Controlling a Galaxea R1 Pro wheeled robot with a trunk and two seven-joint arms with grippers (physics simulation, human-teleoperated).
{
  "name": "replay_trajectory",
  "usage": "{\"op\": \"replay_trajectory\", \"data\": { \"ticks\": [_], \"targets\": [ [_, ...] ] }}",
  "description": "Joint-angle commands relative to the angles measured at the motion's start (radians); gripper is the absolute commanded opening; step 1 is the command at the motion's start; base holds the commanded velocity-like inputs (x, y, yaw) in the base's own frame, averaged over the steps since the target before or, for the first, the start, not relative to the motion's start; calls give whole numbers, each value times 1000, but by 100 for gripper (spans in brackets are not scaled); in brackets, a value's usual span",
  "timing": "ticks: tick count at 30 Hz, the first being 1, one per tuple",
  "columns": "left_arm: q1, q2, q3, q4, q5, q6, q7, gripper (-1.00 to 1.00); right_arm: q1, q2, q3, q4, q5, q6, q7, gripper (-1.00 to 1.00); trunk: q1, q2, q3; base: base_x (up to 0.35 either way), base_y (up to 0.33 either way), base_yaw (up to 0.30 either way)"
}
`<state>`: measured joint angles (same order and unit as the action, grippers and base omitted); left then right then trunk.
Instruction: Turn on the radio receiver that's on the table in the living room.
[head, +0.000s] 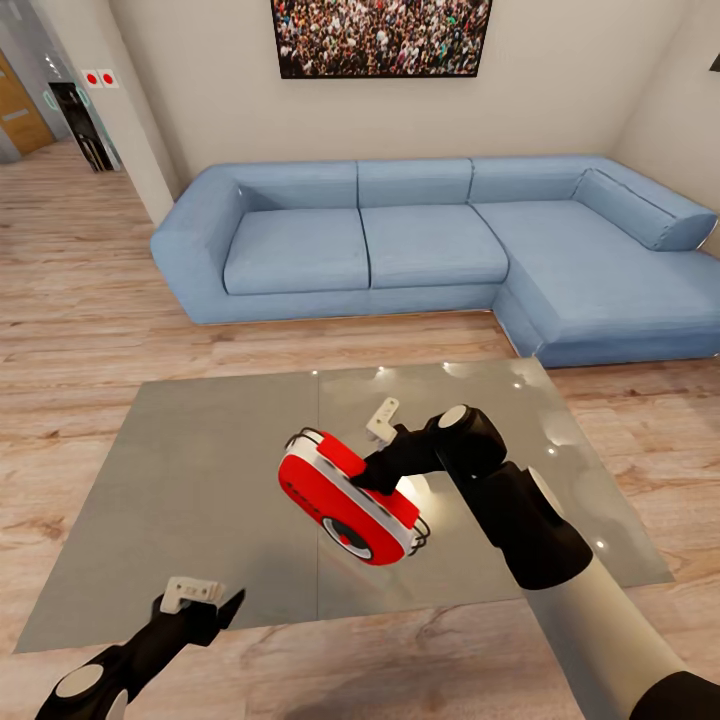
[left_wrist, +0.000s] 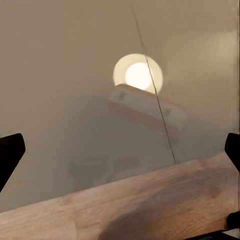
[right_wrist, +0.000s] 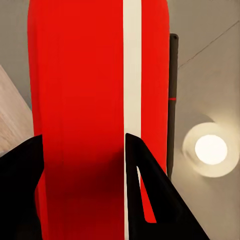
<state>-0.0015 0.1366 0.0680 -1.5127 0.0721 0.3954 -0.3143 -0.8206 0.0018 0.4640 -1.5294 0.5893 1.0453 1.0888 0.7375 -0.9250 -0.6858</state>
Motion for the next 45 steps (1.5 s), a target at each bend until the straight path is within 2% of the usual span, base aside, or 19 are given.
{"op": "replay_trajectory", "data": {
  "ticks": [1,7,11,16,20,25,28,31,33,40,44,45],
  "targets": [
    [0,0,0,-2,0,0,-10,100,0,1,0,0,-5,2,0,-100,0,0,0,0,0,0],
    [0,0,2,-7,1,-2,-47,100,0,6,-1,3,-6,2,-5,-100,0,0,0,0,0,0],
    [0,0,4,-11,13,-3,-103,100,0,6,-1,11,-5,2,-19,-100,0,0,0,0,0,0],
    [-1,8,8,-21,88,-3,-223,100,0,11,0,50,-6,2,-51,-100,0,0,0,0,0,0],
    [-3,20,17,-24,166,-2,-354,100,0,17,2,106,-7,2,-63,-100,0,0,0,0,0,0],
    [-11,24,23,-25,206,0,-491,100,-1,22,1,125,-21,2,-48,-100,0,0,0,0,0,0],
    [-16,24,24,-26,215,0,-536,100,-1,22,1,127,-54,2,-18,-100,0,0,0,0,0,0],
    [-20,28,25,-26,221,-1,-572,100,-1,18,-2,124,-120,2,38,-100,0,0,0,0,0,0],
    [-27,31,25,-26,223,-1,-591,100,-1,17,-8,121,-136,2,49,-100,0,0,0,0,0,0],
    [-81,32,26,-26,224,8,-693,100,-2,12,-42,117,-154,2,61,-100,0,0,0,0,0,0],
    [-91,30,27,-25,230,15,-712,100,-2,11,-48,116,-154,2,60,-100,0,0,0,0,0,0],
    [-92,31,26,-25,241,19,-713,-100,-2,11,-49,116,-154,2,59,-100,0,0,0,0,0,0]
  ]
}}
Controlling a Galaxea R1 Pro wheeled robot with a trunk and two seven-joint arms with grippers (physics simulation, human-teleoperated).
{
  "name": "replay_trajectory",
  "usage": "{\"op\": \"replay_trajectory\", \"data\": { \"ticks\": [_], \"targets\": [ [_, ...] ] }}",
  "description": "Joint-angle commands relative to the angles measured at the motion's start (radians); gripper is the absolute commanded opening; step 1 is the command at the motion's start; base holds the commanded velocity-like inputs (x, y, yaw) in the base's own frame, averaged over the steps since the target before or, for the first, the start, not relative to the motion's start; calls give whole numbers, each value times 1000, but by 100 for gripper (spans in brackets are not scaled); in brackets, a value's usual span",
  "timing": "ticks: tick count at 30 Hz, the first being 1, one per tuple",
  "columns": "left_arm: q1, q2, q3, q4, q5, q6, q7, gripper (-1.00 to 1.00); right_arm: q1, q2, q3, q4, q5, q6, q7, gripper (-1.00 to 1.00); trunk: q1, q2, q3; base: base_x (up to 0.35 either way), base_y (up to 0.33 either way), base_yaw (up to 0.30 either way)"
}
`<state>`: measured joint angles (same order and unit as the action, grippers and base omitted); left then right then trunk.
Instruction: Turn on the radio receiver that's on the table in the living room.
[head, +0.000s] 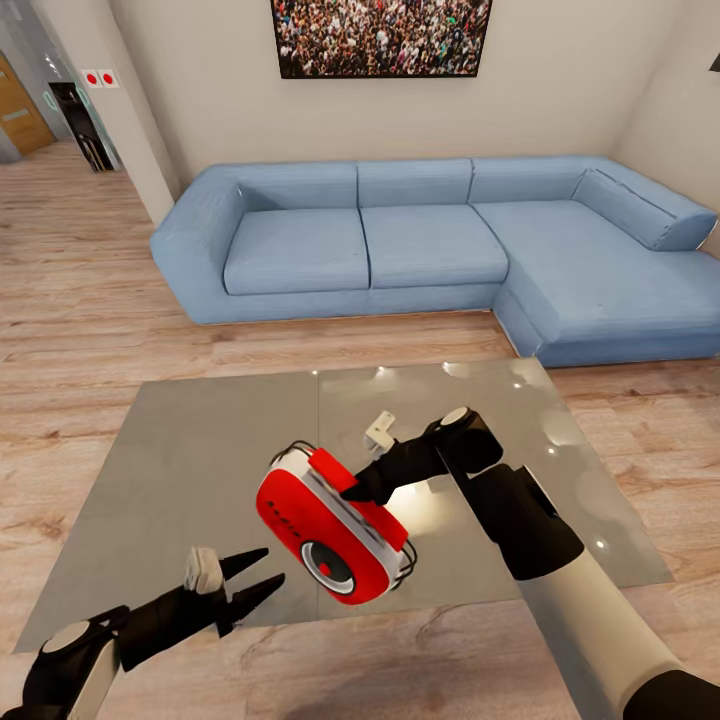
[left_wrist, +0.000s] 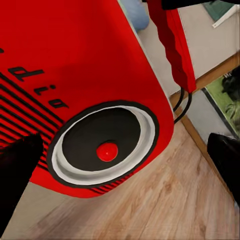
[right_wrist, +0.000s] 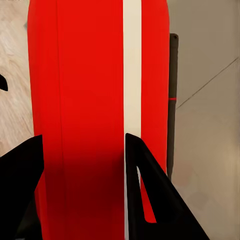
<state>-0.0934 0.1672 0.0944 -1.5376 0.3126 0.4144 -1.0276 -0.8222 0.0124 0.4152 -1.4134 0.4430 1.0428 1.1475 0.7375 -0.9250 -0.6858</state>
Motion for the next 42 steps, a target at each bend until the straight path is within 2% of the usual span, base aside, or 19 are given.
{"op": "replay_trajectory", "data": {
  "ticks": [1,4,8,22,42],
  "targets": [
    [0,1,0,0,7,2,-1,-100,0,0,0,0,-8,4,0,-100,0,0,0,0,0,0],
    [-1,6,-1,2,35,11,-3,-100,0,1,-1,-1,-7,4,-2,-100,0,0,0,0,0,0],
    [-2,9,-1,4,48,14,-4,-100,0,1,-2,-1,-7,4,-5,-100,0,0,0,0,0,0],
    [-2,3,-3,10,53,28,-5,-100,0,-5,-11,-1,-7,4,-61,-100,0,0,0,0,0,0],
    [-2,-1,-3,11,52,27,-5,-100,0,-3,-11,-2,-6,4,-66,-100,0,0,0,0,0,0]
  ]
}}
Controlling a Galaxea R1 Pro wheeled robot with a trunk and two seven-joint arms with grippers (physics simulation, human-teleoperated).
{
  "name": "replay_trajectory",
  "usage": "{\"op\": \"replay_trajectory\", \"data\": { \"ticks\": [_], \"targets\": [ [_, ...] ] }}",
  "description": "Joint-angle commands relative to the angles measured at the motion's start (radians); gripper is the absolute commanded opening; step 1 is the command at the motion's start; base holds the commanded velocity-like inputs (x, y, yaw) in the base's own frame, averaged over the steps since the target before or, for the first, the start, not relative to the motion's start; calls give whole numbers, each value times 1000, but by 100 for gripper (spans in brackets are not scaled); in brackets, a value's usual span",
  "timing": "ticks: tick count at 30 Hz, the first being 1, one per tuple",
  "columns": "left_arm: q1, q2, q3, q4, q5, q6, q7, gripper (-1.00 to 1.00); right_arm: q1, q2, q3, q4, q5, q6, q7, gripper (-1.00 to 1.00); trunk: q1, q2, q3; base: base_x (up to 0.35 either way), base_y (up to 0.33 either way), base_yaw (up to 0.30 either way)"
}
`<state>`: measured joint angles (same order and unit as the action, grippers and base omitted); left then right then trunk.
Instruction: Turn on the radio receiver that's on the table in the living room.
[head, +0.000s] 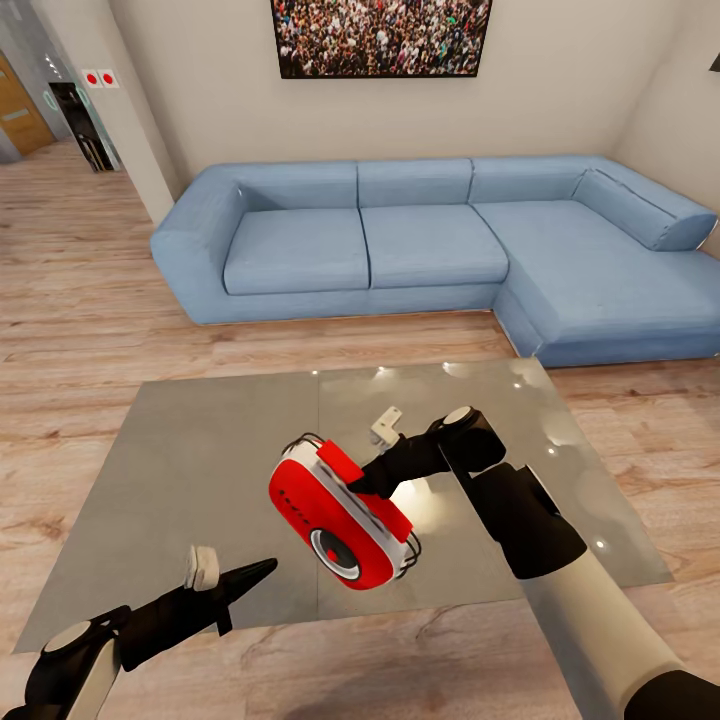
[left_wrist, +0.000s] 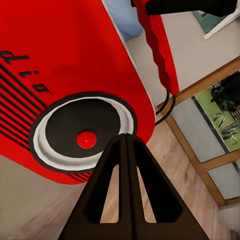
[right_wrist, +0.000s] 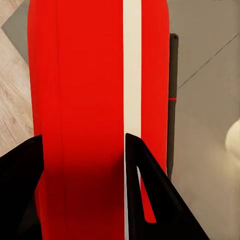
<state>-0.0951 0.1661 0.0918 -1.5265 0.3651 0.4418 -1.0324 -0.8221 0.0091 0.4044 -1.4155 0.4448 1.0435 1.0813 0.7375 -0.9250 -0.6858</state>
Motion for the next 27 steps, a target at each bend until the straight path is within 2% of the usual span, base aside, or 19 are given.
{"op": "replay_trajectory", "data": {
  "ticks": [1,22,27],
  "targets": [
    [0,0,0,0,0,0,0,-100,0,0,0,0,-8,4,0,-100,0,0,0,0,0,0],
    [0,7,-2,11,-9,4,16,-100,0,11,1,-6,-6,4,-6,-100,0,0,0,0,0,0],
    [-13,13,-1,23,-9,35,76,-100,0,11,1,-6,-6,4,-6,-100,0,0,0,0,0,0]
  ]
}}
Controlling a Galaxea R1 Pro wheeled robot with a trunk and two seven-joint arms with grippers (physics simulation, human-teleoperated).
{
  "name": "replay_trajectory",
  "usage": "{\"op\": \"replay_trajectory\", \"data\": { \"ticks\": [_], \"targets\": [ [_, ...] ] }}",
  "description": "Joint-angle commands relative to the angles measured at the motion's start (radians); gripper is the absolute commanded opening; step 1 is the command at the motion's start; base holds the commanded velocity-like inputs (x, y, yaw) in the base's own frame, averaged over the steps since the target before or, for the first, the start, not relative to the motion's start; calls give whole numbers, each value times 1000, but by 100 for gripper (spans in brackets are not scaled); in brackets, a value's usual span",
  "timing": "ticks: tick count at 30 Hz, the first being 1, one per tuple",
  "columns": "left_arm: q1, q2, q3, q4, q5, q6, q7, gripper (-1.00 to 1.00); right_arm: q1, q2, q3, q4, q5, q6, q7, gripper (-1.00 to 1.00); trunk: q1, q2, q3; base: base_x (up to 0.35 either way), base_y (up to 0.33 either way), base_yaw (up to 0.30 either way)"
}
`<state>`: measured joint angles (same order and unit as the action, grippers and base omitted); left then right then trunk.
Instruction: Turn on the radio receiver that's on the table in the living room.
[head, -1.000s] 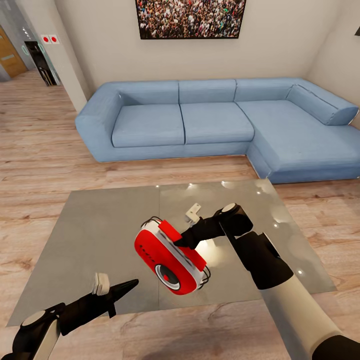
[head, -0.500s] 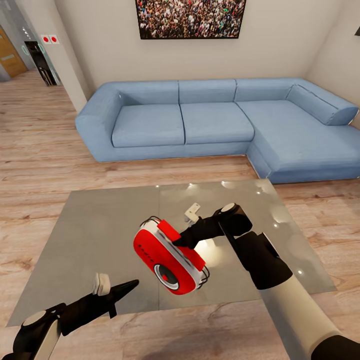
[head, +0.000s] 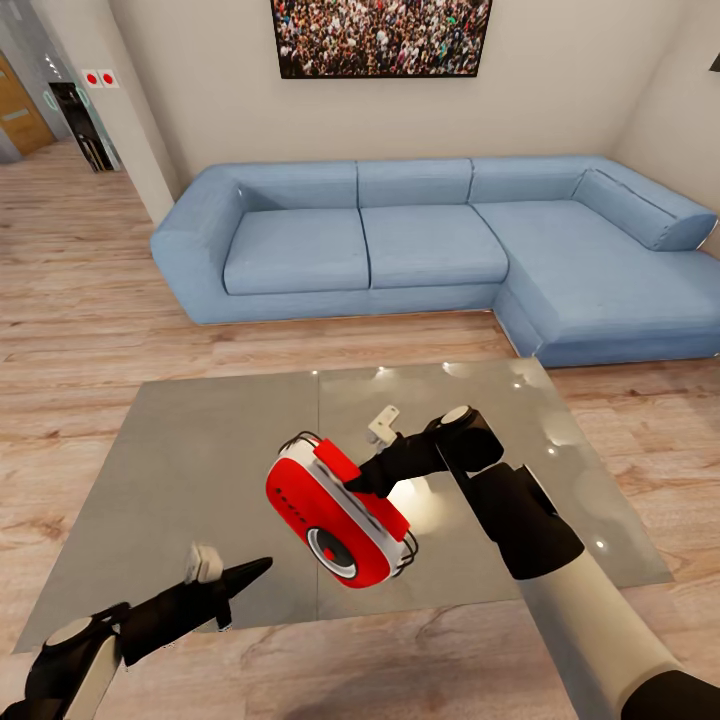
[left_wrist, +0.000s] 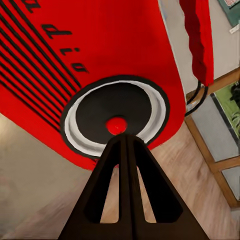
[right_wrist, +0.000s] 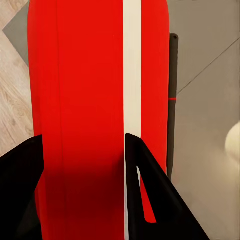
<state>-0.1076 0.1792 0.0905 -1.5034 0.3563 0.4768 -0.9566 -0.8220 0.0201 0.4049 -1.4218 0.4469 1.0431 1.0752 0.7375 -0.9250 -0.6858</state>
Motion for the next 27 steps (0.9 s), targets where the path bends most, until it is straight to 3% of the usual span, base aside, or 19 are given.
{"op": "replay_trajectory", "data": {
  "ticks": [1,5,12,16,19,24,27],
  "targets": [
    [-6,1,0,1,1,8,17,-100,0,0,0,0,-8,4,0,-100,0,0,0,0,0,0],
    [-29,0,0,11,4,19,52,-100,0,1,0,0,-8,4,0,-100,0,0,0,0,0,0],
    [-81,-7,-2,77,-1,18,60,-100,0,1,0,0,-8,4,0,-100,0,0,0,0,0,0],
    [-89,-24,-5,111,-4,10,61,-100,0,2,1,0,-8,4,0,-100,0,0,0,0,0,0],
    [-90,-42,-7,130,-22,6,61,-100,0,3,1,0,-8,4,0,-100,0,0,0,0,0,0],
    [-90,-83,-9,172,-90,-16,61,-100,0,4,2,0,-7,4,-1,-100,0,0,0,0,0,0],
    [-90,-91,-9,198,-103,-25,61,-100,0,4,2,0,-7,4,-8,-100,0,0,0,0,0,0]
  ]
}}
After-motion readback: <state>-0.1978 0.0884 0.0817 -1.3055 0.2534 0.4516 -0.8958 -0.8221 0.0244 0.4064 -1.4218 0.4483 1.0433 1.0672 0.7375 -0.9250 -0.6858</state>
